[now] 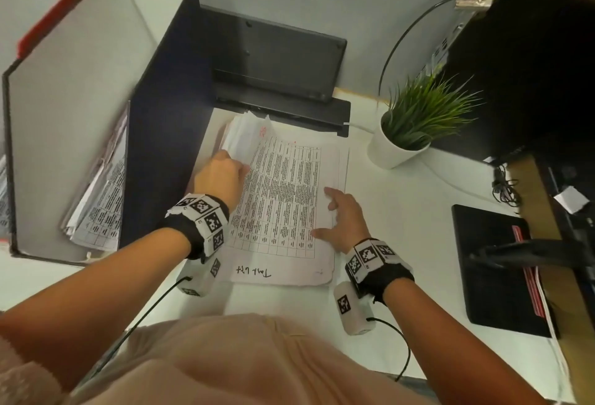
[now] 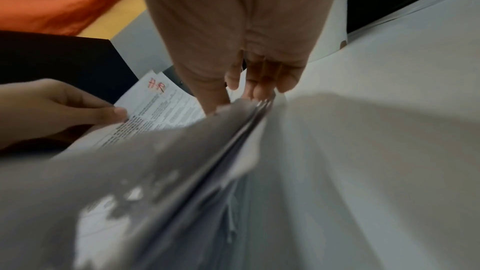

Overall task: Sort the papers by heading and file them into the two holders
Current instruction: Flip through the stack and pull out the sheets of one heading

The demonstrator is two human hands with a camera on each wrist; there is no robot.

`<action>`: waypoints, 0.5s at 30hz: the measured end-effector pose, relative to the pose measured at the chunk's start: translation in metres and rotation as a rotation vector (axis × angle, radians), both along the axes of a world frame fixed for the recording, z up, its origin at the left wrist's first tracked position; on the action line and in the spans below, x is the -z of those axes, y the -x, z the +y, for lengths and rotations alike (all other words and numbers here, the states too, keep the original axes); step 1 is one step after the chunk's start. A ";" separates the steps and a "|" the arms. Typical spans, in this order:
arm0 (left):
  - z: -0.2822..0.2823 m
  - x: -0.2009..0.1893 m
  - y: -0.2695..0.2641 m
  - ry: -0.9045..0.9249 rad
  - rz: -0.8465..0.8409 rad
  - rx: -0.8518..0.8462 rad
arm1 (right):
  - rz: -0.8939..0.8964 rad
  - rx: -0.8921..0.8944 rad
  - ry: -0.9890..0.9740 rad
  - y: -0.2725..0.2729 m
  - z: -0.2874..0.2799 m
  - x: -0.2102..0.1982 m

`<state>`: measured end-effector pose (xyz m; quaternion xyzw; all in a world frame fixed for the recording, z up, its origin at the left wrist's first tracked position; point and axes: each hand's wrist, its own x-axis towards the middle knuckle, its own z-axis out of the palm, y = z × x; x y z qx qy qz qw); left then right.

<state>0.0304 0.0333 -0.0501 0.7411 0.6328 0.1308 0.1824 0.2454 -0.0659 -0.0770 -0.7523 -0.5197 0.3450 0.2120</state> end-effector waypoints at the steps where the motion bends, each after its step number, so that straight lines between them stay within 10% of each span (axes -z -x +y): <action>1: -0.001 0.000 0.001 -0.037 -0.046 0.015 | 0.033 -0.004 0.009 -0.001 0.000 0.000; 15: -0.001 0.011 0.014 -0.311 -0.392 0.108 | 0.277 0.177 0.030 -0.010 0.005 -0.006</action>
